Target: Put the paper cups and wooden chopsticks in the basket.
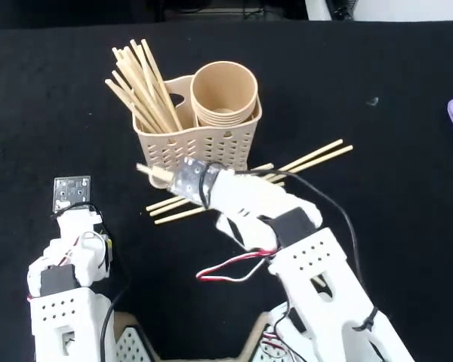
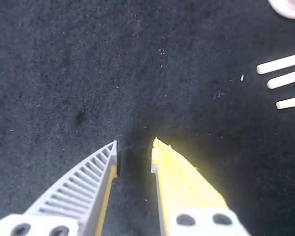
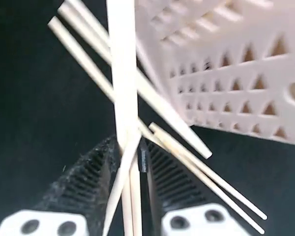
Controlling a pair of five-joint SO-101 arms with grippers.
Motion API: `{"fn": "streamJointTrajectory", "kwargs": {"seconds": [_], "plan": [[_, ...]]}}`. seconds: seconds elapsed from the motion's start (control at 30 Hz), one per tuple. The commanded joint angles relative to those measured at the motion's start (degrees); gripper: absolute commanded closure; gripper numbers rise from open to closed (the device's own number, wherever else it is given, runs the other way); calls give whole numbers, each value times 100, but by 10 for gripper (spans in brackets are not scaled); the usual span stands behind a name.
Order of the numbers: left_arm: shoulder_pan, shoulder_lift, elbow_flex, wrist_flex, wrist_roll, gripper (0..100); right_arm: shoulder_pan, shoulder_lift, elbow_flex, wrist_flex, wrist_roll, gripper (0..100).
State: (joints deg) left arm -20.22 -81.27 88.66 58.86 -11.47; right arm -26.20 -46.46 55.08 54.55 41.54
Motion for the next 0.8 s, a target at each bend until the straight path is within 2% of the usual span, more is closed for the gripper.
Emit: {"fn": "streamJointTrajectory", "kwargs": {"seconds": [0.0, 0.1, 0.37, 0.53, 0.77], "plan": [[13, -53, -13, -53, 18, 873, -26, 101, 101, -765, -316, 988], [13, -53, -13, -53, 18, 873, -185, 321, 215, -1160, -396, 988], [13, -53, -13, -53, 18, 873, -1213, 453, 312, -1231, -607, 988], [13, -53, -13, -53, 18, 873, -1257, 453, 66, -1600, -791, 988], [4, -53, -13, -53, 18, 874, -1248, 453, -330, -2119, -1415, 988]]}}
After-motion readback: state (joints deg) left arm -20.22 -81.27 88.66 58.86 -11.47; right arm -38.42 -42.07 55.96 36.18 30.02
